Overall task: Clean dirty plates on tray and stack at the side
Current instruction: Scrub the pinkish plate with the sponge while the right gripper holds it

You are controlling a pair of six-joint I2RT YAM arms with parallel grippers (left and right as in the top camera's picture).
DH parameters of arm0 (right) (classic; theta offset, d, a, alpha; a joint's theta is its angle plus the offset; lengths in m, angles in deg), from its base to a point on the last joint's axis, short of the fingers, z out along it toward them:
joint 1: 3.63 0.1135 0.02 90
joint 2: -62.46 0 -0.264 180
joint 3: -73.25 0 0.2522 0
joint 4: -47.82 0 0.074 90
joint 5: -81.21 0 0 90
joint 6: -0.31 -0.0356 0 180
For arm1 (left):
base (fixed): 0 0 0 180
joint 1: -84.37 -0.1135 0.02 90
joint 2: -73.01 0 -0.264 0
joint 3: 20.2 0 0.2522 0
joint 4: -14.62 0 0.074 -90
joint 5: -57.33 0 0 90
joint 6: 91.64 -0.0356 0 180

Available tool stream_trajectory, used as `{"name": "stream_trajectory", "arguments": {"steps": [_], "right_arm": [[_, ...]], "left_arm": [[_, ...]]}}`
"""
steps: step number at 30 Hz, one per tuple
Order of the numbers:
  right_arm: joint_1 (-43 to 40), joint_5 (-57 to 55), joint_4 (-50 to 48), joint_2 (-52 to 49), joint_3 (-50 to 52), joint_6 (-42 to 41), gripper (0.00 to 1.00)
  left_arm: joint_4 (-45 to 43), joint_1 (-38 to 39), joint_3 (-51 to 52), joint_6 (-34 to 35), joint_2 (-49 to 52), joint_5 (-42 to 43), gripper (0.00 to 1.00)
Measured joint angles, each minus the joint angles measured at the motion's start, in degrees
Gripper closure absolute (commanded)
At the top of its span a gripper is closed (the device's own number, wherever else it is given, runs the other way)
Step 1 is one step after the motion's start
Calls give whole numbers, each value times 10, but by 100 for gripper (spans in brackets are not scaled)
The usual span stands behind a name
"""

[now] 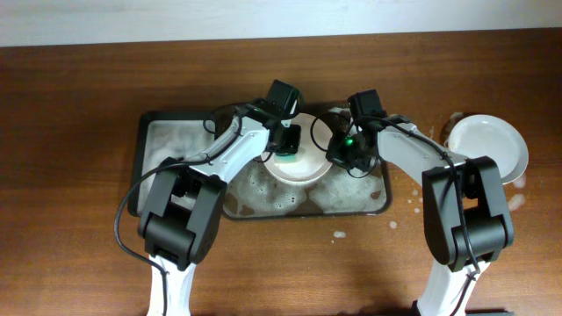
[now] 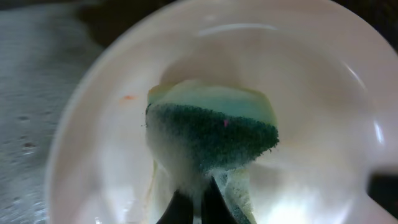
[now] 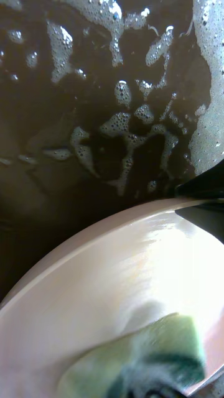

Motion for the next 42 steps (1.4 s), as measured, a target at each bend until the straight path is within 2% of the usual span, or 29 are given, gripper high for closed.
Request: {"name": "stream_trajectory", "arguments": {"steps": [3, 7, 9, 10, 12, 14, 17, 19, 23, 26, 29, 36, 39, 42], "right_arm": [[0, 0, 0, 0, 0, 0, 96], [0, 0, -3, 0, 0, 2, 96], [0, 0, -2, 0, 0, 2, 96], [0, 0, -2, 0, 0, 2, 96], [0, 0, -2, 0, 0, 3, 96], [0, -2, -2, 0, 0, 6, 96], [0, -2, 0, 0, 0, 13, 96], [0, -2, 0, 0, 0, 14, 96], [0, -2, 0, 0, 0, 11, 96], [0, -2, 0, 0, 0, 10, 96], [0, -2, 0, 0, 0, 10, 96], [0, -2, -2, 0, 0, 11, 96], [1, -2, -2, 0, 0, 11, 96], [1, -3, -2, 0, 0, 11, 96]], "left_arm": [[-1, 2, 0, 52, 0, -107, 99], [5, 7, 0, 62, 0, -143, 100], [5, 1, 0, 8, 0, -80, 100], [7, -8, -1, -32, 0, -14, 100], [30, -15, -2, -67, 0, 76, 100], [97, -12, -2, -88, 0, 179, 100], [134, -10, -2, -91, 0, 203, 100], [120, -9, -2, -70, 0, 176, 100], [1, -1, 0, -11, 0, 43, 100], [-71, -2, 3, 3, 1, -40, 99], [-81, -2, 3, 4, 1, -84, 99], [-31, 0, -4, -137, 1, -116, 100], [16, 7, -55, -207, 7, -135, 100], [20, 17, -128, -220, 7, -192, 100]]}}
